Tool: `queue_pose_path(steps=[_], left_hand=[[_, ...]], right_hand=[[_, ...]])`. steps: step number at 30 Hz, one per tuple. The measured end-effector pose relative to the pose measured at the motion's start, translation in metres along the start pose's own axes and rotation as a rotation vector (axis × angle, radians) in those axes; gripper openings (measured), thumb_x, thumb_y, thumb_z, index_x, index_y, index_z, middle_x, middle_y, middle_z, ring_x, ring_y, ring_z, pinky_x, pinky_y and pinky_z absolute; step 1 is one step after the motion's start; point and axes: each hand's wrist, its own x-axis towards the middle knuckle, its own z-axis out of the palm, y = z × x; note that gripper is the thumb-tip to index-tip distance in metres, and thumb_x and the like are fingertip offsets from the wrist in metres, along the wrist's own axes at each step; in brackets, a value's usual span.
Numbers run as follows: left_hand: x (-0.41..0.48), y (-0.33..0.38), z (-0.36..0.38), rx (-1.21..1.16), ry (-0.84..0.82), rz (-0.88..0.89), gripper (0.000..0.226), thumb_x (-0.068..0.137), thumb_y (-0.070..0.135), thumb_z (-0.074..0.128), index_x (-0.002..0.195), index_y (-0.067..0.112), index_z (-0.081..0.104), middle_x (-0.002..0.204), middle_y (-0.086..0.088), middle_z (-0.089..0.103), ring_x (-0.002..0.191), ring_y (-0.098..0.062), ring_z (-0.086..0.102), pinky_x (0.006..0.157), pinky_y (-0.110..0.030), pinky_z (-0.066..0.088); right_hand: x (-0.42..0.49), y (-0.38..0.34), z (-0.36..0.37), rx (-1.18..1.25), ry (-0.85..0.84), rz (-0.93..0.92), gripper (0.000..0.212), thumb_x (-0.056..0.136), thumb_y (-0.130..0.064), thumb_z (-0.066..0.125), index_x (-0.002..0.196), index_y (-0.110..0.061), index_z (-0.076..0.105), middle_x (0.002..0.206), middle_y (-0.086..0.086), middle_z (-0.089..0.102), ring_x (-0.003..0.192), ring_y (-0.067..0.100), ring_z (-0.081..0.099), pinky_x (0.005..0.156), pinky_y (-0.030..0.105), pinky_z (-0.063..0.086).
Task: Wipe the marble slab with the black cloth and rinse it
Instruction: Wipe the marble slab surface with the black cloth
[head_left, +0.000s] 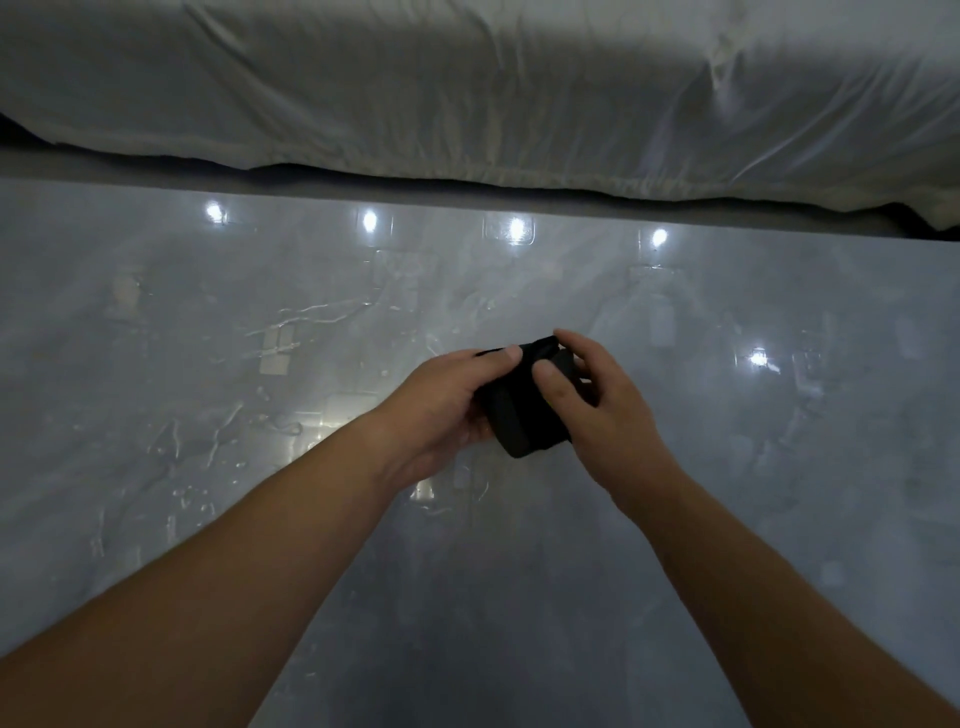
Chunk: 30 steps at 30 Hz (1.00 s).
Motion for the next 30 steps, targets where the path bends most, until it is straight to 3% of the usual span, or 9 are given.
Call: queue_pose_path(steps=[3, 5, 11, 15, 18, 23, 27, 30], left_hand=[[-0.002, 0.002, -0.003, -0.099, -0.046, -0.023, 0.036, 0.101, 0.027, 0.053, 0.126, 0.003, 0.065, 0.120, -0.018, 0.070, 0.102, -0.024, 0.068, 0.086, -0.036, 0.059], [-0.004, 0.000, -0.003, -0.127, -0.100, -0.028, 0.034, 0.102, 0.022, 0.049, 0.127, 0.004, 0.065, 0.119, -0.016, 0.071, 0.101, -0.023, 0.069, 0.084, -0.034, 0.059], [-0.001, -0.005, 0.000, -0.050, -0.056, -0.013, 0.027, 0.102, 0.016, 0.051, 0.122, 0.011, 0.069, 0.114, -0.011, 0.074, 0.102, -0.022, 0.072, 0.085, -0.037, 0.059], [0.002, -0.002, 0.000, -0.067, 0.023, -0.034, 0.028, 0.103, 0.016, 0.049, 0.122, 0.005, 0.067, 0.111, -0.014, 0.072, 0.097, -0.027, 0.070, 0.081, -0.042, 0.059], [0.006, -0.003, 0.001, -0.015, 0.111, -0.009, 0.022, 0.101, 0.020, 0.054, 0.116, 0.009, 0.064, 0.106, -0.009, 0.069, 0.090, -0.024, 0.067, 0.071, -0.038, 0.058], [0.023, 0.001, 0.006, 0.383, 0.220, 0.199, 0.047, 0.089, 0.010, 0.073, 0.129, 0.020, 0.052, 0.110, -0.007, 0.069, 0.093, -0.020, 0.070, 0.072, -0.027, 0.059], [0.054, 0.010, 0.020, 0.588, 0.266, 0.396, 0.045, 0.086, 0.005, 0.074, 0.121, 0.020, 0.051, 0.111, -0.002, 0.065, 0.097, -0.011, 0.067, 0.080, -0.021, 0.055], [0.069, 0.007, 0.030, 0.694, 0.177, 0.486, 0.036, 0.089, 0.001, 0.066, 0.119, 0.018, 0.054, 0.119, -0.004, 0.062, 0.107, -0.014, 0.064, 0.088, -0.017, 0.053]], right_hand=[[0.000, -0.001, 0.002, -0.131, 0.002, 0.003, 0.061, 0.085, -0.050, 0.071, 0.140, -0.033, 0.049, 0.119, -0.015, 0.060, 0.108, 0.004, 0.061, 0.088, 0.022, 0.053], [0.000, -0.004, 0.002, -0.055, 0.056, 0.055, 0.058, 0.081, -0.049, 0.076, 0.131, -0.034, 0.050, 0.112, -0.015, 0.061, 0.100, 0.003, 0.063, 0.083, 0.026, 0.057], [0.003, -0.008, 0.003, 0.064, 0.130, 0.108, 0.044, 0.083, -0.037, 0.079, 0.118, -0.025, 0.055, 0.103, -0.001, 0.063, 0.086, 0.011, 0.067, 0.051, 0.017, 0.051], [0.009, -0.005, -0.004, 0.222, 0.193, 0.213, 0.016, 0.095, -0.037, 0.067, 0.105, -0.025, 0.064, 0.103, 0.001, 0.069, 0.091, 0.018, 0.069, 0.066, 0.032, 0.061], [0.015, -0.001, -0.011, 0.236, 0.223, 0.271, 0.016, 0.099, -0.035, 0.060, 0.105, -0.022, 0.067, 0.105, 0.001, 0.068, 0.097, 0.021, 0.067, 0.074, 0.040, 0.060], [0.022, 0.012, -0.023, 0.056, 0.243, 0.155, 0.013, 0.099, -0.022, 0.060, 0.106, -0.032, 0.063, 0.107, 0.005, 0.066, 0.093, 0.019, 0.067, 0.074, 0.033, 0.059], [0.021, 0.025, -0.036, -0.140, 0.215, 0.077, 0.026, 0.097, -0.007, 0.053, 0.111, -0.026, 0.063, 0.102, 0.004, 0.066, 0.078, 0.012, 0.064, 0.058, 0.018, 0.049], [0.017, 0.036, -0.046, -0.587, 0.196, 0.000, 0.037, 0.091, -0.003, 0.052, 0.123, -0.018, 0.063, 0.120, 0.008, 0.058, 0.094, 0.021, 0.060, 0.077, 0.025, 0.047]])
